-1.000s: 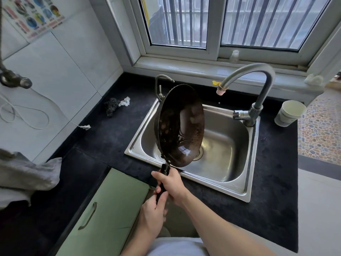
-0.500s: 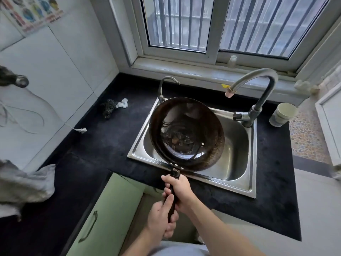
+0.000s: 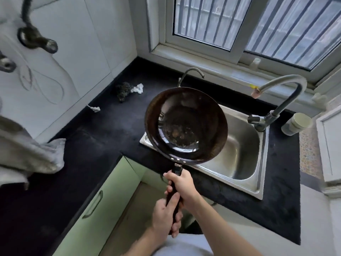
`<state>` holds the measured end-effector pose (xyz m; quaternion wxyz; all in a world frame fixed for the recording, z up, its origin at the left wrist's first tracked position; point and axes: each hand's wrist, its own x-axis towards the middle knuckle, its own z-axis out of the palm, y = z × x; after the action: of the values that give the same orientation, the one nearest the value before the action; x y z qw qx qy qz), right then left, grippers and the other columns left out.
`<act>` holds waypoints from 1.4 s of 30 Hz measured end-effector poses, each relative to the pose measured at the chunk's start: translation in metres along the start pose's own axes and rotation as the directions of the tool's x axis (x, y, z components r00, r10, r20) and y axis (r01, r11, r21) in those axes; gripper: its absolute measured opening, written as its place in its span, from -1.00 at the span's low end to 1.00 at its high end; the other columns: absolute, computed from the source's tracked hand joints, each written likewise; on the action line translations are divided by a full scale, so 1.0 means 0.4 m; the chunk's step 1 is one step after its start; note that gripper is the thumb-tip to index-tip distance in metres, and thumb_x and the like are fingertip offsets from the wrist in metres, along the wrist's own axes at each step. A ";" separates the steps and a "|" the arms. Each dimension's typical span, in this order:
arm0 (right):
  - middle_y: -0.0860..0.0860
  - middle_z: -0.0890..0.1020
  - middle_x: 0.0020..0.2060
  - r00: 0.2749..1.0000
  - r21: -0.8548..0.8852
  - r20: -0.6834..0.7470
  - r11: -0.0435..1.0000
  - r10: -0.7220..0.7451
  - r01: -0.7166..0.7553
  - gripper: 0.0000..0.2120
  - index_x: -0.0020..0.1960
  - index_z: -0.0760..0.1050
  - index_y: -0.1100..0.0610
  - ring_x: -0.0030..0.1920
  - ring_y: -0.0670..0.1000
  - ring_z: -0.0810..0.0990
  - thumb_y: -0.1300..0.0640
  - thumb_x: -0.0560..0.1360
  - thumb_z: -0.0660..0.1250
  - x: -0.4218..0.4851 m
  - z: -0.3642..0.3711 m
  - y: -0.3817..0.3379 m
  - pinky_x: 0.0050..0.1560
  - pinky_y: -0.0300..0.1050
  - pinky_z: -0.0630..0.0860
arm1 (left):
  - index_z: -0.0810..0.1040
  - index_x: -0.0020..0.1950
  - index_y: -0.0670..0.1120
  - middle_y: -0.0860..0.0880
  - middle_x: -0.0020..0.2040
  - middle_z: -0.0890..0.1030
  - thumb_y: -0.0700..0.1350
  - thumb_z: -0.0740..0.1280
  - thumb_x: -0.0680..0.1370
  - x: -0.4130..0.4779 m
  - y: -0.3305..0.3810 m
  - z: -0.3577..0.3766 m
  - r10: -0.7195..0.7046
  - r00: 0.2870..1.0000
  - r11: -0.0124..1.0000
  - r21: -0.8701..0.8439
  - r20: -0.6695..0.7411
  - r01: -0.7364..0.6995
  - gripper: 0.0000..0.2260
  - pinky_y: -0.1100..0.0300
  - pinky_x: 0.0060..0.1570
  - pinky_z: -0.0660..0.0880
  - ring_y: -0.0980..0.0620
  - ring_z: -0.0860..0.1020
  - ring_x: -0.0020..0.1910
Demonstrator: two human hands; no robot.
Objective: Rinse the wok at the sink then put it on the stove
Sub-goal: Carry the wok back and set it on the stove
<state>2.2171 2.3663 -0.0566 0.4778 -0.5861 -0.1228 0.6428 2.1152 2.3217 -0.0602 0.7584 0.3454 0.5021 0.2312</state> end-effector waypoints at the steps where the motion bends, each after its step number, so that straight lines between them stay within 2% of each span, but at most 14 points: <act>1: 0.04 0.38 -0.47 1.000 -0.012 0.015 1.000 0.007 -0.007 -0.83 -0.15 0.37 0.19 -0.56 -0.04 0.35 0.36 0.53 0.31 0.002 0.006 0.004 -0.48 -0.15 0.46 | 0.38 -0.41 -0.17 -0.11 -0.55 0.36 -0.02 0.23 0.61 -0.006 -0.001 -0.003 0.014 1.000 1.000 -0.006 -0.025 -0.014 -0.57 0.32 -0.67 0.25 0.03 0.27 -0.70; 7: 0.05 0.37 -0.49 0.988 -0.177 0.148 0.984 0.043 -0.016 -0.76 -0.24 0.34 0.19 -0.56 -0.02 0.34 0.38 0.51 0.33 0.002 0.017 0.019 -0.46 -0.14 0.41 | 0.38 -0.37 -0.16 -0.09 -0.55 0.39 -0.01 0.24 0.62 -0.040 -0.032 0.018 0.091 0.972 0.995 -0.019 -0.215 -0.097 -0.61 0.30 -0.68 0.24 0.02 0.28 -0.70; 12: 0.08 0.41 -0.53 0.942 -0.421 0.329 0.904 0.073 0.077 -0.66 -0.41 0.36 0.14 -0.58 0.01 0.37 0.35 0.48 0.34 -0.046 -0.009 0.032 -0.48 -0.16 0.40 | 0.36 -0.44 -0.13 -0.10 -0.55 0.37 0.01 0.24 0.61 -0.108 -0.087 0.114 0.088 0.897 0.975 -0.147 -0.433 -0.167 -0.57 0.32 -0.66 0.21 0.03 0.27 -0.71; 16: 0.04 0.42 -0.53 0.879 -0.531 0.451 0.838 0.157 0.123 -0.73 -0.33 0.35 0.19 -0.59 -0.01 0.41 0.33 0.48 0.34 -0.105 -0.036 0.080 -0.51 -0.18 0.39 | 0.35 -0.40 -0.15 -0.07 -0.56 0.36 0.02 0.24 0.61 -0.186 -0.150 0.185 0.042 0.833 0.944 -0.251 -0.552 -0.214 -0.58 0.32 -0.67 0.21 0.03 0.25 -0.70; 19: 0.03 0.43 -0.54 0.833 -0.591 0.497 0.798 0.243 0.120 -0.69 -0.38 0.34 0.15 -0.58 -0.01 0.42 0.34 0.48 0.33 -0.150 -0.044 0.141 -0.49 -0.17 0.40 | 0.36 -0.34 -0.17 -0.07 -0.54 0.35 -0.01 0.23 0.62 -0.249 -0.193 0.223 0.019 0.778 0.918 -0.297 -0.628 -0.263 -0.62 0.34 -0.68 0.22 0.05 0.25 -0.69; 23: 0.09 0.44 -0.54 0.747 -0.672 0.544 0.732 0.383 0.115 -0.65 -0.45 0.37 0.12 -0.55 0.03 0.43 0.34 0.46 0.30 -0.224 -0.036 0.240 -0.39 -0.06 0.43 | 0.37 -0.26 -0.20 -0.09 -0.52 0.37 -0.03 0.24 0.62 -0.333 -0.265 0.248 -0.042 0.660 0.880 -0.340 -0.750 -0.331 -0.68 0.36 -0.69 0.22 0.05 0.27 -0.71; 29: 0.12 0.44 -0.54 0.586 -0.766 0.589 0.615 0.556 0.187 -0.68 -0.46 0.42 0.14 -0.55 0.06 0.44 0.32 0.44 0.34 -0.378 -0.004 0.372 -0.38 -0.04 0.45 | 0.40 -0.41 -0.17 -0.03 -0.61 0.38 0.02 0.22 0.62 -0.467 -0.378 0.271 -0.114 0.439 0.865 -0.306 -0.891 -0.397 -0.56 0.29 -0.66 0.21 0.02 0.31 -0.71; 31: 0.12 0.44 -0.54 0.526 -0.784 0.596 0.582 0.607 0.217 -0.68 -0.45 0.43 0.15 -0.54 0.07 0.44 0.32 0.45 0.34 -0.438 0.002 0.421 -0.35 0.01 0.46 | 0.41 -0.37 -0.19 -0.06 -0.57 0.39 0.02 0.23 0.62 -0.514 -0.422 0.276 -0.154 0.382 0.831 -0.328 -0.911 -0.448 -0.58 0.30 -0.65 0.21 0.01 0.30 -0.70; 35: 0.13 0.44 -0.53 0.420 -0.795 0.605 0.544 0.676 0.268 -0.69 -0.44 0.43 0.17 -0.53 0.09 0.42 0.35 0.45 0.34 -0.559 0.016 0.523 -0.36 0.02 0.47 | 0.43 -0.28 -0.22 -0.12 -0.52 0.37 -0.02 0.24 0.62 -0.618 -0.510 0.277 -0.233 0.322 0.731 -0.383 -0.918 -0.564 -0.64 0.32 -0.64 0.20 0.00 0.28 -0.68; 38: 0.11 0.42 -0.53 0.355 -0.801 0.598 0.523 0.719 0.291 -0.73 -0.37 0.40 0.23 -0.56 0.07 0.42 0.37 0.49 0.32 -0.664 0.019 0.613 -0.44 -0.06 0.49 | 0.42 -0.28 -0.21 -0.12 -0.51 0.36 -0.05 0.25 0.62 -0.716 -0.584 0.276 -0.273 0.285 0.670 -0.394 -0.919 -0.629 -0.67 0.32 -0.65 0.22 0.00 0.28 -0.68; 42: 0.08 0.43 -0.51 0.291 -0.825 0.554 0.466 0.780 0.320 -0.75 -0.32 0.40 0.23 -0.54 0.05 0.42 0.37 0.51 0.31 -0.821 -0.001 0.749 -0.44 -0.08 0.51 | 0.45 -0.25 -0.22 -0.12 -0.49 0.38 -0.09 0.24 0.62 -0.866 -0.699 0.285 -0.322 0.226 0.631 -0.386 -0.919 -0.673 -0.70 0.31 -0.68 0.25 0.02 0.30 -0.68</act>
<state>2.0294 1.9634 -0.0632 -0.1627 -0.2644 -0.5560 0.7710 2.0867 1.8638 -0.0338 0.3121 -0.1540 0.6564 0.6693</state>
